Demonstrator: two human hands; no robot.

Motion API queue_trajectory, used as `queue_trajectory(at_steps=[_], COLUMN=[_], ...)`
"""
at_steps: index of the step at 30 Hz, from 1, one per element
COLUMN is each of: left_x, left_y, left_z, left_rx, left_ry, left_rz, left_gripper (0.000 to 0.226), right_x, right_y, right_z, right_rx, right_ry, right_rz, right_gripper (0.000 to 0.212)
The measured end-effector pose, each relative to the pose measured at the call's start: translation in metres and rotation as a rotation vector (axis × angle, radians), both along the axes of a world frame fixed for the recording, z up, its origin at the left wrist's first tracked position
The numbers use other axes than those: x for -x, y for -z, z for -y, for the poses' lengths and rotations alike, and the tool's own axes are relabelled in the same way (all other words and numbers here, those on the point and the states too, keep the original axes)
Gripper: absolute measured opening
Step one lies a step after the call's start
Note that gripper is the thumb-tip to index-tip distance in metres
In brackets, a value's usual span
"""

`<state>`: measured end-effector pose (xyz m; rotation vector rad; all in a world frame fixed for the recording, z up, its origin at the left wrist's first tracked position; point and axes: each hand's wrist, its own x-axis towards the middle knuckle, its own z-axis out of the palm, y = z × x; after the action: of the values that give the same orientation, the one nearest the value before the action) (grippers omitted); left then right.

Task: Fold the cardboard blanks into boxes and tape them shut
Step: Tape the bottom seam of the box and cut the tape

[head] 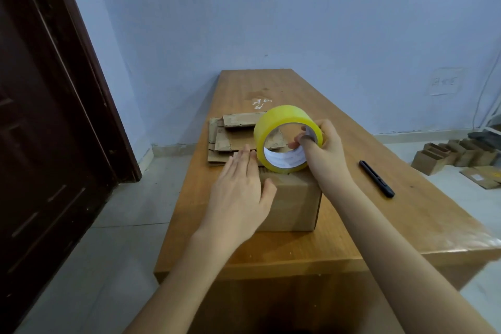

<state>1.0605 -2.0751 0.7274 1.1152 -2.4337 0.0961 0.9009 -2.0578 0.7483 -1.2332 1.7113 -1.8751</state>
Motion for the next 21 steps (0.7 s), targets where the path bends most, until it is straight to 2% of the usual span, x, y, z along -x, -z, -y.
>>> queue_trajectory(at_steps=[7, 10, 12, 13, 15, 18, 20, 21], left_x=[0.003, 0.002, 0.002, 0.002, 0.003, 0.003, 0.003, 0.003], left_y=[0.006, 0.006, 0.005, 0.004, 0.004, 0.004, 0.002, 0.003], left_z=[-0.001, 0.0, 0.0, 0.0, 0.001, 0.0, -0.002, -0.001], left_rx=[0.009, 0.025, 0.04, 0.048, 0.048, 0.042, 0.049, 0.07], left_ry=[-0.043, -0.032, -0.032, -0.032, -0.024, -0.021, -0.016, -0.006], left_rz=[0.017, 0.032, 0.041, 0.048, 0.072, 0.07, 0.063, 0.045], left_gripper=[0.063, 0.063, 0.063, 0.063, 0.061, 0.065, 0.072, 0.072], right_x=[0.0, -0.002, -0.003, -0.003, -0.002, 0.001, 0.001, 0.0], right_y=[0.003, 0.004, 0.007, 0.007, 0.004, 0.006, 0.014, 0.018], right_z=[0.001, -0.004, -0.006, -0.005, -0.004, -0.005, -0.007, -0.007], right_rx=[0.045, 0.149, 0.217, 0.22, 0.149, -0.091, -0.175, -0.149], right_ry=[-0.018, 0.055, 0.142, 0.167, 0.133, -0.024, -0.035, -0.009], right_rz=[0.012, 0.203, 0.326, 0.326, 0.224, 0.079, 0.125, 0.167], right_gripper=[0.01, 0.008, 0.021, 0.027, 0.027, 0.018, 0.013, 0.019])
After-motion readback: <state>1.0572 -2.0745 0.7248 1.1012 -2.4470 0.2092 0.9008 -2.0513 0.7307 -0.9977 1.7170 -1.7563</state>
